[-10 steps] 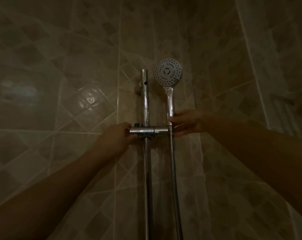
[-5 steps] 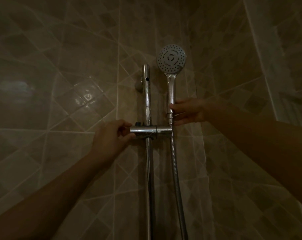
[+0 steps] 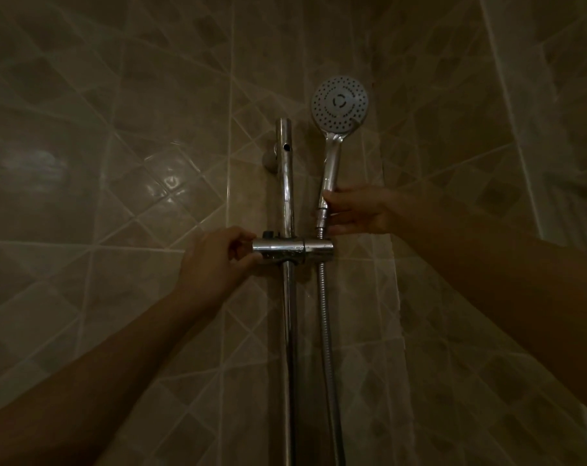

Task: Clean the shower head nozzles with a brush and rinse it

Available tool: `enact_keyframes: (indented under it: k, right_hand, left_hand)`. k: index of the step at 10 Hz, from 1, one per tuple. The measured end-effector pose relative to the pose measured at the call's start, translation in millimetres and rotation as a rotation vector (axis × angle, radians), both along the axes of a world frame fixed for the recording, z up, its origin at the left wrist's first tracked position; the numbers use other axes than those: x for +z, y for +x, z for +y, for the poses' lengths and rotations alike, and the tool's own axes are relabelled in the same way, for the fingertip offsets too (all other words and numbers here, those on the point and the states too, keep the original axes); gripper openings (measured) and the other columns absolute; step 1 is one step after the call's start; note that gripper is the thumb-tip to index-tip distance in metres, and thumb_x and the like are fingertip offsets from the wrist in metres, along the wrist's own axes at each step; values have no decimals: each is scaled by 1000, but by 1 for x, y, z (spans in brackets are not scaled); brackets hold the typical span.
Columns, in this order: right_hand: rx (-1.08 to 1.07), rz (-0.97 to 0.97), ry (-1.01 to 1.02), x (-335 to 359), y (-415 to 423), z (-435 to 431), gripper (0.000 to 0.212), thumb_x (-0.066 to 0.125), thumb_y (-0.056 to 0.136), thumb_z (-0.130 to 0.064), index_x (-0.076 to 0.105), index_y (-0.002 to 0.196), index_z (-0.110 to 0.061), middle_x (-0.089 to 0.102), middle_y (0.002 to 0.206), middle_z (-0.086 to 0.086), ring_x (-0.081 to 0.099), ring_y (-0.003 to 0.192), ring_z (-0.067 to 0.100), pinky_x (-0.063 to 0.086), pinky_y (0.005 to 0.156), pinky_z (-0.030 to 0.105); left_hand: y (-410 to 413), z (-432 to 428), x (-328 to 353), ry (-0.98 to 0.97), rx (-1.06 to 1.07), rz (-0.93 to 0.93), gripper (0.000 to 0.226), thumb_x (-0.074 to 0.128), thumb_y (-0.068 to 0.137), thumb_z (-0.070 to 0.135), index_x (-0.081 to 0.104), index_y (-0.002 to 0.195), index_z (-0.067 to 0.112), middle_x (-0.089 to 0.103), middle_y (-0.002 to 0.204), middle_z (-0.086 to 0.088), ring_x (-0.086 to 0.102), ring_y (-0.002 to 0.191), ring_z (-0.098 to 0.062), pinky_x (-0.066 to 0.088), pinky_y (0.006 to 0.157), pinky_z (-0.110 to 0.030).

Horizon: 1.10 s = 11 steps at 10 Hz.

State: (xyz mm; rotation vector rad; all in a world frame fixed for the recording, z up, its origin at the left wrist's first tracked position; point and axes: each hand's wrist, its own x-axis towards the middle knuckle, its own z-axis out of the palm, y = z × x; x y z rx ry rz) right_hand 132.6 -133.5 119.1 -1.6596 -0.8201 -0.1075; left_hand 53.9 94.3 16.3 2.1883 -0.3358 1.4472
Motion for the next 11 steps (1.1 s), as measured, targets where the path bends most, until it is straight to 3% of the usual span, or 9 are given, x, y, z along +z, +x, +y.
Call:
enact_keyframes:
  k: [2, 3, 5, 7, 8, 9, 10, 11]
  right_hand:
    - [-51, -57, -120, -12, -3, 4, 20, 52, 94, -27, 58, 111, -18, 64, 105, 2, 61, 103, 19, 53, 80, 35]
    - [-76, -47, -160, -23, -2, 2, 16, 53, 93, -32, 57, 107, -25, 62, 112, -1, 58, 111, 17, 49, 86, 40]
    - [-164, -82, -220, -35, -7, -1, 46, 56, 90, -37, 45, 134, -25, 59, 112, -8, 49, 121, 17, 26, 107, 63]
    - [-188, -90, -133, -46, -18, 4, 31, 53, 93, -35, 53, 122, -24, 61, 105, -7, 56, 106, 15, 32, 105, 57]
    - [-168, -78, -100, -56, -23, 5, 35, 54, 93, -32, 52, 127, -21, 62, 102, -7, 59, 99, 10, 37, 105, 51]
    - [-141, -69, -96, -72, -32, -1, 42, 54, 94, -27, 45, 134, -20, 60, 118, -3, 57, 108, 12, 43, 100, 43]
    - [-220, -128, -123, -93, -41, -10, 46, 53, 93, -23, 43, 138, -21, 53, 127, 0, 53, 111, 12, 46, 87, 31]
    - [-435, -351, -116, -126, -46, -25, 37, 48, 94, -16, 49, 131, -16, 53, 117, 1, 54, 96, 10, 44, 70, 16]
  left_hand:
    - [0, 0, -1, -6, 7, 5, 36, 60, 73, 44, 63, 106, 29, 64, 86, 5, 59, 79, -13, 52, 81, -44]
    - [1, -1, -3, -21, -3, -10, 28, 65, 80, 31, 64, 107, 27, 64, 87, 3, 59, 80, -14, 52, 82, -46]
    - [0, -4, -4, -12, 33, 14, 32, 62, 84, 32, 61, 114, 24, 65, 95, 0, 60, 87, -17, 51, 86, -44]
    - [-4, -5, -8, 27, 26, 88, 46, 58, 88, 29, 51, 132, 18, 63, 120, -9, 59, 108, -24, 46, 98, -46]
    - [-12, -12, -18, 18, -2, 106, 50, 59, 88, 27, 46, 135, 17, 62, 113, -8, 58, 104, -23, 46, 96, -40]
    - [-18, -22, -34, 58, -68, 62, 58, 53, 78, 44, 47, 132, 24, 62, 119, -4, 58, 109, -23, 46, 96, -44]
    - [-23, -27, -55, 54, -43, 78, 80, 44, 68, 61, 37, 138, 23, 54, 131, -6, 51, 119, -25, 42, 100, -50]
    - [-33, -42, -74, 76, 41, 46, 71, 40, 77, 60, 31, 140, 29, 53, 132, -3, 50, 121, -23, 33, 108, -53]
